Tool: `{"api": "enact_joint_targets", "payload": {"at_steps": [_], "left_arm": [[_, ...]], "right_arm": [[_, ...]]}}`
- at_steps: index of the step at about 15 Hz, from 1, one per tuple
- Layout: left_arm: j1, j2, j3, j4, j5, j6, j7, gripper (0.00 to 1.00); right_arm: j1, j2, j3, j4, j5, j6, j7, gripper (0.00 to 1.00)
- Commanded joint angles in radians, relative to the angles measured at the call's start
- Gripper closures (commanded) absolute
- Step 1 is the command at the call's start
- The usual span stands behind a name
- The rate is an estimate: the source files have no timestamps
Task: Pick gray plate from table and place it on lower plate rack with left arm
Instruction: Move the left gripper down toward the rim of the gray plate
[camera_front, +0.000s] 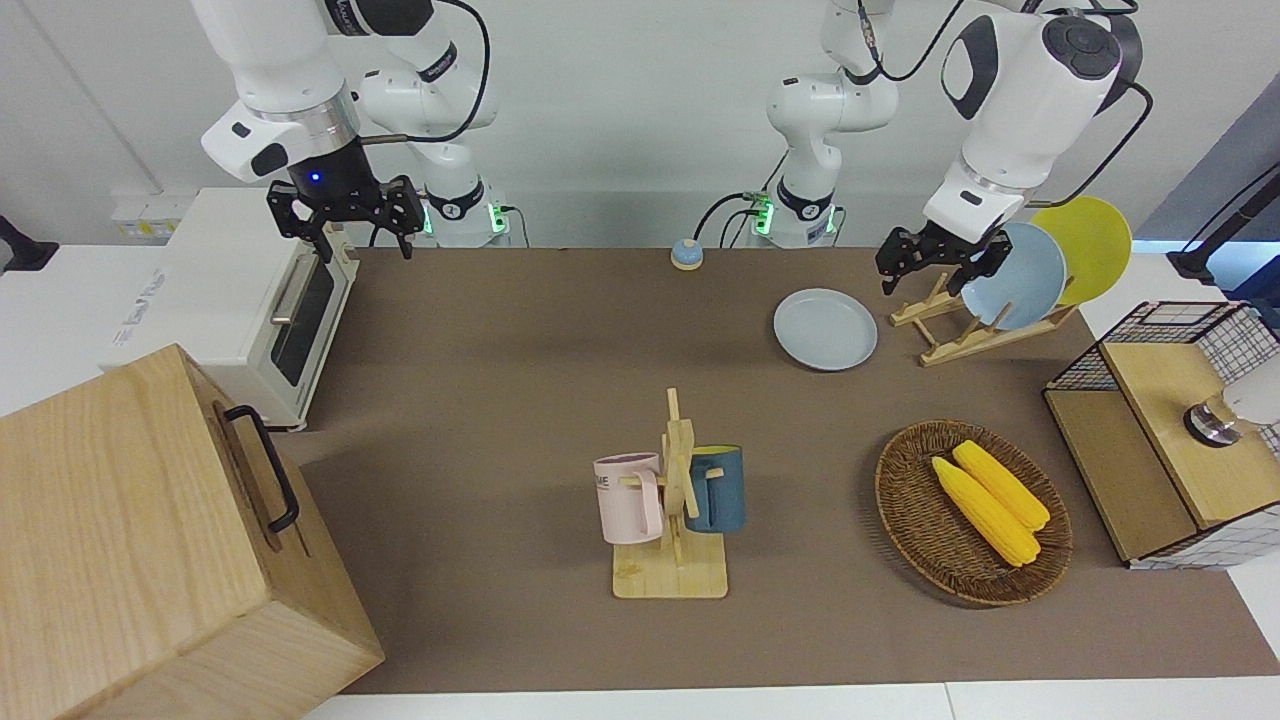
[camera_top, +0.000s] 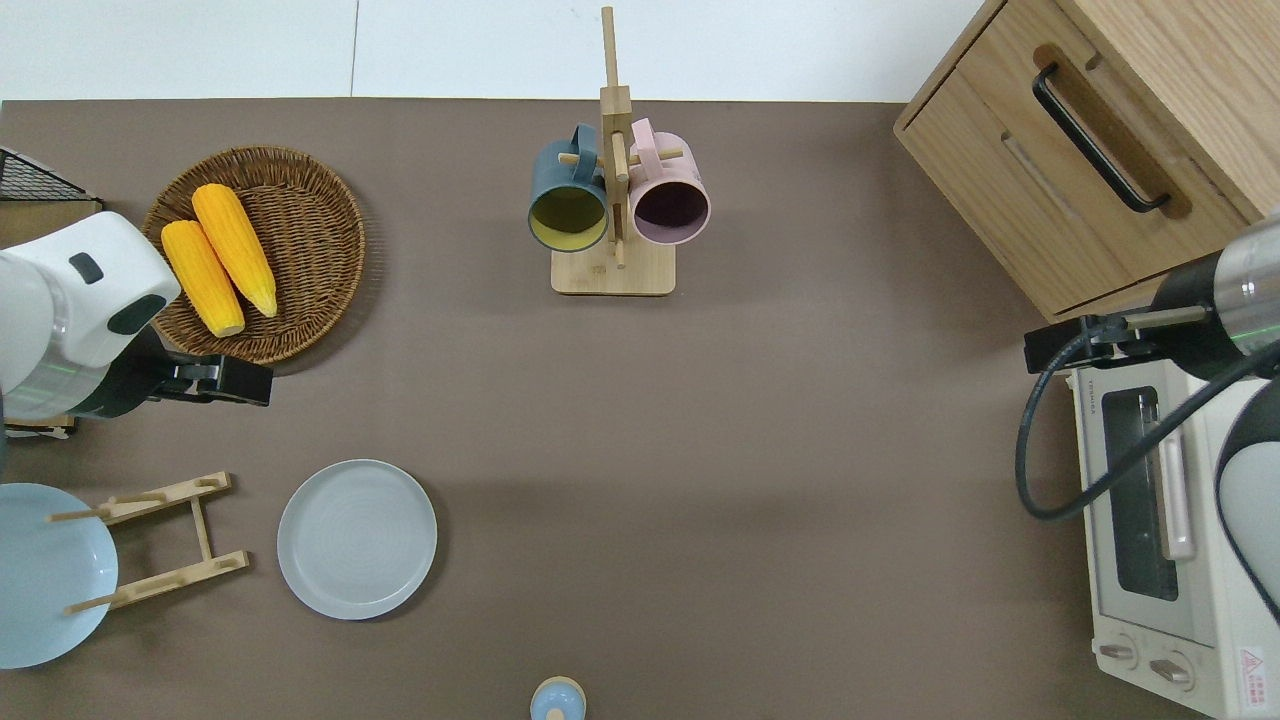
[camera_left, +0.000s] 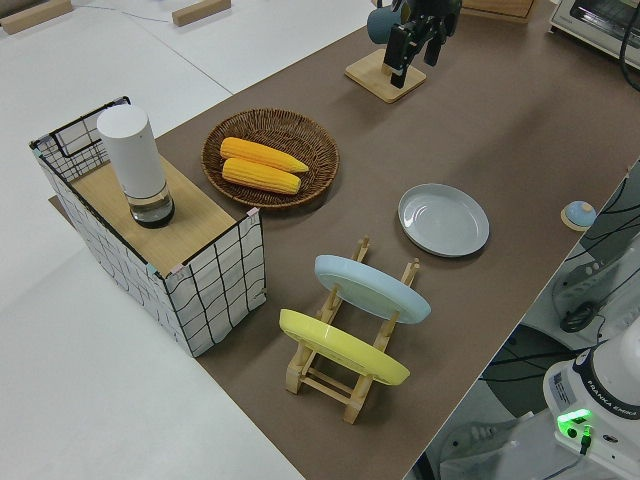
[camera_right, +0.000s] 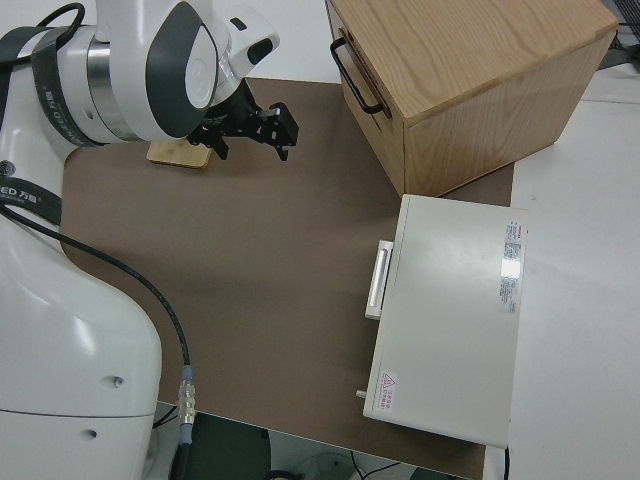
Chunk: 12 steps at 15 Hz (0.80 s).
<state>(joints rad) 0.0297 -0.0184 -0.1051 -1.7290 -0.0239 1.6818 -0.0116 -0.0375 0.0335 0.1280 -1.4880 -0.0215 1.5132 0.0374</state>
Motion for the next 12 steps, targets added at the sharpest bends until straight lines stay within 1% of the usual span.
{"api": "enact_joint_targets", "payload": {"at_steps": [1, 3, 6, 8, 10, 12], "left_arm": [[-0.016, -0.028, 0.004, -0.098, 0.022, 0.12, -0.025, 0.05], [-0.011, -0.057, 0.004, -0.194, 0.022, 0.22, -0.018, 0.03], [-0.01, -0.061, 0.005, -0.247, 0.022, 0.262, 0.011, 0.02], [-0.004, -0.077, 0.008, -0.314, 0.022, 0.317, 0.038, 0.02], [-0.002, -0.09, 0.016, -0.369, 0.022, 0.36, 0.085, 0.01], [-0.001, -0.095, 0.034, -0.406, 0.022, 0.368, 0.174, 0.01]], "right_arm": [[-0.022, 0.009, 0.021, 0.021, -0.003, -0.016, 0.013, 0.017], [-0.022, 0.009, 0.021, 0.02, -0.003, -0.016, 0.013, 0.017], [-0.022, 0.009, 0.021, 0.02, -0.003, -0.016, 0.013, 0.017], [-0.022, 0.009, 0.021, 0.02, -0.003, -0.016, 0.013, 0.017], [-0.021, 0.009, 0.021, 0.021, -0.003, -0.016, 0.013, 0.017], [-0.022, 0.009, 0.021, 0.021, -0.003, -0.016, 0.015, 0.017]]}}
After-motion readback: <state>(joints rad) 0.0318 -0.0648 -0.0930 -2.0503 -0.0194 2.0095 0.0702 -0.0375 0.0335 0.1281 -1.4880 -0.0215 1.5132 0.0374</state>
